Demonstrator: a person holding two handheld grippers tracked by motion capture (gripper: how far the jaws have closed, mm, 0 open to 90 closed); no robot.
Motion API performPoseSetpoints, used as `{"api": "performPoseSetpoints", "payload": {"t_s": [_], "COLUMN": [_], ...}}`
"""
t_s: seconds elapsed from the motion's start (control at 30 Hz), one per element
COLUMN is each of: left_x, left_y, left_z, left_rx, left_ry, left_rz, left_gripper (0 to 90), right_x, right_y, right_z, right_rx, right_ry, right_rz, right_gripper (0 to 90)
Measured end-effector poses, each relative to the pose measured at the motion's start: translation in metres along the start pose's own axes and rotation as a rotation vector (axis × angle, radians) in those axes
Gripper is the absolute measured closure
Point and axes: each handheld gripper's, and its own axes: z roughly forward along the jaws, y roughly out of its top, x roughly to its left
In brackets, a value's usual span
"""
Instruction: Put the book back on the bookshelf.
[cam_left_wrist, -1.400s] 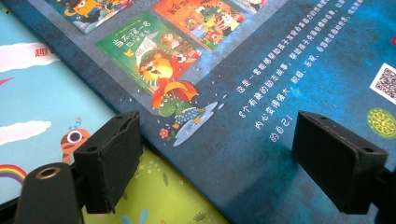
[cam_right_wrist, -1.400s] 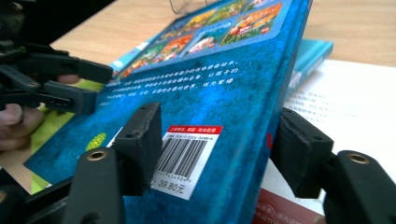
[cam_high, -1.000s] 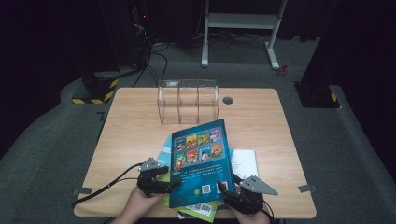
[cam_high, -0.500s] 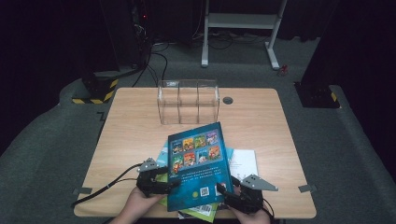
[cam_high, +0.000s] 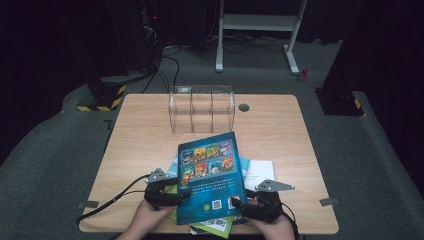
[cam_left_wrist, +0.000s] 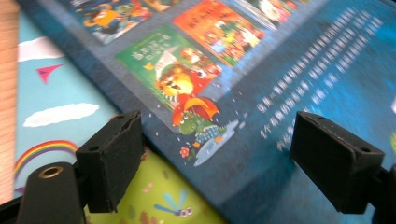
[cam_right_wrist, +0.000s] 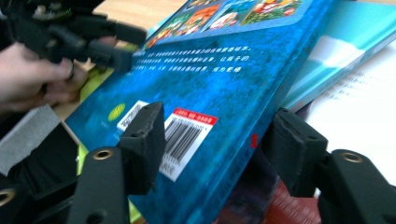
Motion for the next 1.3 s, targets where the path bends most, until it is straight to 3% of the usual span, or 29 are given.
{"api": "performPoseSetpoints", "payload": {"t_s": [0.03,0.07,0.1,0.13,0.17,0.2,0.3,0.4,0.5,0.57,0.6,0.7,0.73,0.77,0.87,0.97,1.1,1.17,1.23,1.27,1.3], "left_x": [0.000,0.001,0.002,0.002,0.004,0.004,0.006,0.007,0.008,0.010,0.011,0.010,0.009,0.009,0.010,0.011,0.019,0.026,0.028,0.028,0.026], "left_y": [0.000,0.000,0.000,0.000,0.001,0.001,0.001,0.002,0.006,0.008,0.008,0.007,0.008,0.008,0.009,0.007,0.003,0.001,0.000,-0.001,-0.001], "left_z": [0.000,0.000,0.000,0.000,-0.001,-0.001,0.000,0.001,0.001,0.001,0.001,0.002,0.002,0.002,0.003,0.002,-0.003,-0.006,-0.007,-0.008,-0.007], "left_rx": [0.000,-0.003,-0.008,-0.008,-0.010,-0.010,-0.022,-0.028,-0.011,-0.004,-0.006,-0.021,-0.012,-0.012,-0.010,-0.019,-0.042,-0.053,-0.051,-0.044,-0.038], "left_ry": [0.000,0.011,0.012,0.012,0.003,0.003,0.005,0.013,0.005,0.001,0.003,0.005,0.011,0.011,-0.003,0.012,-0.003,-0.041,-0.066,-0.092,-0.125], "left_rz": [0.000,-0.008,-0.012,-0.012,-0.035,-0.035,-0.058,-0.081,-0.131,-0.141,-0.144,-0.176,-0.171,-0.171,-0.185,-0.182,-0.223,-0.276,-0.292,-0.295,-0.298], "left_gripper": [19.4,19.1,19.3,19.5,19.6,19.7,20.0,20.2,20.7,20.8,22.0,21.8,21.6,21.0,17.4,17.4,22.0,30.0,31.9,35.2,38.5], "right_x": [0.000,0.004,0.003,0.003,-0.004,-0.005,-0.008,-0.006,-0.008,-0.012,-0.014,-0.014,-0.012,-0.012,-0.016,-0.011,-0.003,0.003,0.003,0.005,0.006], "right_y": [0.000,-0.003,-0.004,-0.004,-0.002,0.000,0.012,0.028,0.037,0.040,0.040,0.038,0.035,0.035,0.033,0.027,0.020,0.015,0.015,0.014,0.011], "right_z": [0.000,-0.001,-0.001,-0.001,-0.004,-0.005,0.002,0.017,0.031,0.041,0.047,0.047,0.046,0.046,0.041,0.037,0.032,0.029,0.029,0.027,0.024], "right_rx": [0.000,0.002,-0.015,-0.015,-0.060,-0.072,-0.088,-0.065,-0.034,-0.010,-0.005,-0.022,-0.035,-0.035,-0.048,-0.047,-0.037,-0.049,-0.052,-0.060,-0.064], "right_ry": [0.000,-0.085,-0.117,-0.117,-0.138,-0.154,-0.167,-0.172,-0.195,-0.198,-0.222,-0.242,-0.244,-0.244,-0.211,-0.198,-0.153,-0.130,-0.128,-0.138,-0.187], "right_rz": [0.000,-0.021,-0.031,-0.031,0.009,0.010,0.013,-0.016,-0.026,-0.014,0.000,0.011,0.014,0.014,0.079,0.079,0.108,0.166,0.176,0.185,0.173], "right_gripper": [38.6,34.9,34.9,34.9,32.6,32.5,31.7,31.5,31.5,31.6,33.1,35.8,41.2,41.2,48.0,51.0,47.4,41.3,38.8,36.8,35.3]}}
